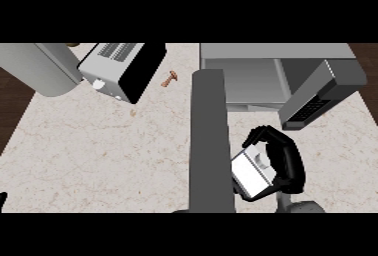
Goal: Pick up the milk, place it into the microwave and close the microwave
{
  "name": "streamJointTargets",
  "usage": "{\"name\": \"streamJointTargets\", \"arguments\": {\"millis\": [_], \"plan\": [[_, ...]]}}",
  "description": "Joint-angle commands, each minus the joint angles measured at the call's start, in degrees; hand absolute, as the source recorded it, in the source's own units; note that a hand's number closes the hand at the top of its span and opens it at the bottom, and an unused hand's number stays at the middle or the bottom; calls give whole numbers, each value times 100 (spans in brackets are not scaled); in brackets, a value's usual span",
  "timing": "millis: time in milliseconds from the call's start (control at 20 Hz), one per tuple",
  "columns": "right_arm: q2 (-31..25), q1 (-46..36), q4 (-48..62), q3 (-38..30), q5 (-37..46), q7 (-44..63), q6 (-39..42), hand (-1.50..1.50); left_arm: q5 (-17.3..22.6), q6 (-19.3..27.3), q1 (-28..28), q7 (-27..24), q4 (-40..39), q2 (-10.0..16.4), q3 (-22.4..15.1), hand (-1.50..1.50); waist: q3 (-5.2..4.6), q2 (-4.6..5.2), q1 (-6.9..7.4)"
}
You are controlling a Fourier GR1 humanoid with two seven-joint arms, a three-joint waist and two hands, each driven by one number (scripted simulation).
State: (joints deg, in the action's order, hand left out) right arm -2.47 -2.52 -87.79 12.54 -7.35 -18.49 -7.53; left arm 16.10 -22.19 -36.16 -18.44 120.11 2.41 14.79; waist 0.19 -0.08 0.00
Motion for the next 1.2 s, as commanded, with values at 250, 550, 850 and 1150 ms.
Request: {"name": "streamJointTargets", "arguments": {"millis": [250,550,850,1150], "plan": [[227,-1615,1670,-635,362,87,-1122,150,358,-232,167,236,-203,215,362,-150,-17,26,100],[153,-2551,3431,-1260,46,-460,-1022,150,210,-196,506,297,-331,274,446,-150,-13,42,127],[56,-3519,5384,-1859,-55,-1606,-819,150,-93,-180,667,178,-617,84,360,-150,-11,65,185],[-236,-4146,6594,-2125,112,-2590,-728,150,46,-252,859,233,-654,160,490,-150,-8,93,247]]}}
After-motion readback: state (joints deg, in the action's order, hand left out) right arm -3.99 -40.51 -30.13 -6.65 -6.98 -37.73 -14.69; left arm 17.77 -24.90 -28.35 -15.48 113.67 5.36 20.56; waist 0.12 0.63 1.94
